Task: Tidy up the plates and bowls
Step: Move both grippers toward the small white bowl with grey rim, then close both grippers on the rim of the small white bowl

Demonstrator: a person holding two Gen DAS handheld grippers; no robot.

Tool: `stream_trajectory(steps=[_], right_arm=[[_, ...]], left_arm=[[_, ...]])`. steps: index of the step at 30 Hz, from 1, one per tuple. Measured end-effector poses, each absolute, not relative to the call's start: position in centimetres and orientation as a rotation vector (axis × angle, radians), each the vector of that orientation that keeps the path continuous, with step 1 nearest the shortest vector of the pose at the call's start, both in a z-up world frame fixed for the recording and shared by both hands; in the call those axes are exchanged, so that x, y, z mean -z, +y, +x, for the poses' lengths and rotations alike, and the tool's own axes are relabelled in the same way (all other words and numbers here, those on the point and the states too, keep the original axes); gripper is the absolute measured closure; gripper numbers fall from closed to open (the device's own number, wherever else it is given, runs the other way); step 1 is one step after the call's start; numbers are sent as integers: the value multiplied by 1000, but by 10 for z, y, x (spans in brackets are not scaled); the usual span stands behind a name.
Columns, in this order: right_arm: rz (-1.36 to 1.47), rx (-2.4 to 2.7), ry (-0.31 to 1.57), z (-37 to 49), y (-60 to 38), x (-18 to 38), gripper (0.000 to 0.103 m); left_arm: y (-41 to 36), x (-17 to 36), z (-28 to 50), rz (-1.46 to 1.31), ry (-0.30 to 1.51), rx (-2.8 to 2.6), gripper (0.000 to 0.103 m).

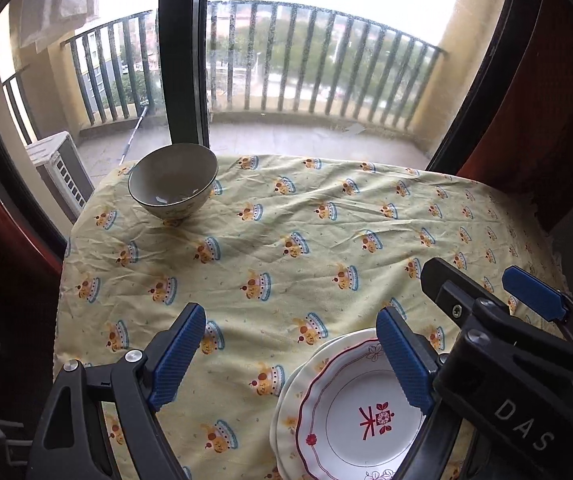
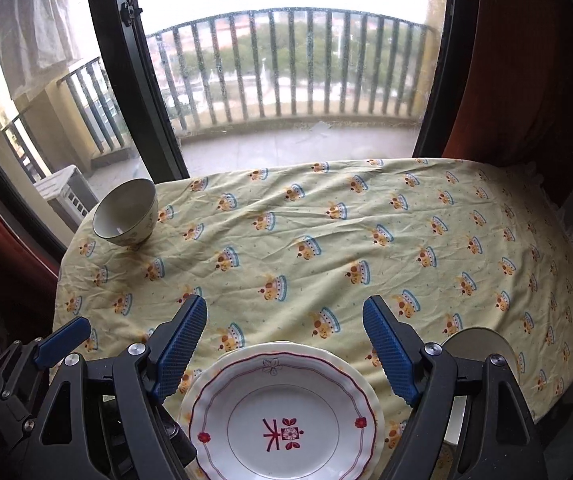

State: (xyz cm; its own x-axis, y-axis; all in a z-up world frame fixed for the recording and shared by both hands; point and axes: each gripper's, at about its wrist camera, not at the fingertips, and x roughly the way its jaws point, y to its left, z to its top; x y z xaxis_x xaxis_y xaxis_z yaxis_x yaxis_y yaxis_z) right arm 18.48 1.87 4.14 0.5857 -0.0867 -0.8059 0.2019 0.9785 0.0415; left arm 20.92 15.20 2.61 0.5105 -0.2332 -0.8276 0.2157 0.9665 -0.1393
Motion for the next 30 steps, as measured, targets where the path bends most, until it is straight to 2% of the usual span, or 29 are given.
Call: stream_trajectory(steps=[11,21,24,30], right_arm=[[116,134,908,241,90,-43,20],[99,69,883,303,129,-28,19],[74,130,879,322,141,-18,19],[116,163,882,360,152,7,19]], left_arm=[[213,-29,267,53,931,194,14],[243,-8,328,51,898,144,14],[250,3,346,37,895,138,16],[259,25,384,55,911,143,25]])
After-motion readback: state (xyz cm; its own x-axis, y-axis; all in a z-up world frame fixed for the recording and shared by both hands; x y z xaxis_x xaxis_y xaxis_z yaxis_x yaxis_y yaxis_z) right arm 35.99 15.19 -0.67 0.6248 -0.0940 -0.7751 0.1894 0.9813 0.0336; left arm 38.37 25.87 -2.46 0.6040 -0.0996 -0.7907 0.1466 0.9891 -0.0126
